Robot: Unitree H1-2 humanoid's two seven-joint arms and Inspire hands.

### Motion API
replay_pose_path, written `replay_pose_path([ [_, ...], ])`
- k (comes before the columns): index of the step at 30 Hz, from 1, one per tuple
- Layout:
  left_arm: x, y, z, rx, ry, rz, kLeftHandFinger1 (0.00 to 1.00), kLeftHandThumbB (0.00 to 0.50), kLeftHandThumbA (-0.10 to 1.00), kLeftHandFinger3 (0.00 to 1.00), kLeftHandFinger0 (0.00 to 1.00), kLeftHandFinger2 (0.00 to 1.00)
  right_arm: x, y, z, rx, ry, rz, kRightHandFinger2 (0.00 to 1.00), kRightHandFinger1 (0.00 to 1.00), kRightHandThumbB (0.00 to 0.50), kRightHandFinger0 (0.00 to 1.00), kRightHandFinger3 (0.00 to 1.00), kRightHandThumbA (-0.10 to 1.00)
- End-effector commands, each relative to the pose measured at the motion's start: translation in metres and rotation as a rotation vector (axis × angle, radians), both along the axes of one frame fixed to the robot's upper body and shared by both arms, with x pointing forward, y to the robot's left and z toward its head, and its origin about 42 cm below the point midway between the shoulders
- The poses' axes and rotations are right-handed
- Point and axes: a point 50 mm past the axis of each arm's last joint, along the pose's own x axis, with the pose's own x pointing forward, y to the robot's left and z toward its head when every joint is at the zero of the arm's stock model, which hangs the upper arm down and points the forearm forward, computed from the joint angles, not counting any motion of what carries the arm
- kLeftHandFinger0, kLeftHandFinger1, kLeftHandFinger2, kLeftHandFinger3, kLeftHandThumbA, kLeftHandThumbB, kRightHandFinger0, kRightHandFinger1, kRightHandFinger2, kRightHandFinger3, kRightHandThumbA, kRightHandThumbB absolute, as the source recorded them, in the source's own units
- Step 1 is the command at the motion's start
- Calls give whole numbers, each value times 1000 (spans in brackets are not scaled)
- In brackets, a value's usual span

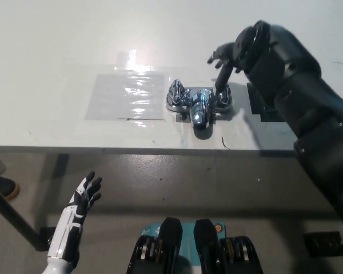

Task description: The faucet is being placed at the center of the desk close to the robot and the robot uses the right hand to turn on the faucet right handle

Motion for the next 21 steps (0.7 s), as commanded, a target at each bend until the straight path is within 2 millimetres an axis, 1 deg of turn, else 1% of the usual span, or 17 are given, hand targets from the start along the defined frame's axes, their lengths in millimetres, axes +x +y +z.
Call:
replay_pose_path([
  [1, -3, -3, 11, 3, -67, -31, 1000, 376, 1000, 1000, 1000, 1000, 3, 14, 28, -123, -132, 7, 1000, 1000, 303, 1000, 1000, 1000],
  [2, -2, -3, 10, 12, -73, -28, 1000, 372, 1000, 1000, 1000, 1000, 3, 15, 24, -136, -179, -17, 1000, 1000, 320, 1000, 1000, 1000],
  [4, -1, -4, 11, 9, -71, -27, 1000, 379, 1000, 1000, 1000, 1000, 2, 16, 19, -154, -205, -35, 1000, 1000, 342, 1000, 1000, 1000],
  [6, -1, -4, 11, 11, -70, -30, 1000, 372, 1000, 1000, 1000, 1000, 2, 17, 16, -147, -215, -43, 1000, 1000, 331, 1000, 1000, 1000],
  [9, -2, -4, 10, 9, -73, -33, 1000, 364, 1000, 1000, 1000, 1000, 1, 17, 12, -141, -212, -46, 1000, 1000, 328, 1000, 1000, 1000],
  [10, -2, -4, 11, 11, -73, -32, 1000, 361, 1000, 1000, 1000, 1000, 1, 17, 12, -154, -209, -31, 1000, 1000, 319, 1000, 1000, 1000],
  [12, -1, -4, 11, 11, -69, -34, 1000, 377, 1000, 1000, 1000, 1000, 2, 16, 13, -152, -205, -27, 1000, 1000, 310, 1000, 1000, 1000],
  [16, -1, -3, 10, 19, -73, -36, 1000, 371, 1000, 1000, 1000, 1000, 3, 15, 16, -184, -220, -4, 1000, 1000, 311, 1000, 1000, 1000],
  [17, 0, -3, 12, 18, -79, -35, 1000, 365, 1000, 1000, 1000, 1000, 3, 15, 20, -187, -225, 0, 1000, 1000, 307, 1000, 1000, 1000],
  [19, 3, -3, 13, 15, -90, -36, 1000, 354, 1000, 1000, 1000, 1000, 4, 14, 24, -169, -229, -12, 1000, 1000, 308, 1000, 1000, 1000],
  [21, 2, -3, 14, 8, -86, -37, 1000, 354, 1000, 1000, 1000, 1000, 4, 11, 23, -144, -222, -28, 1000, 1000, 302, 1000, 1000, 1000],
])
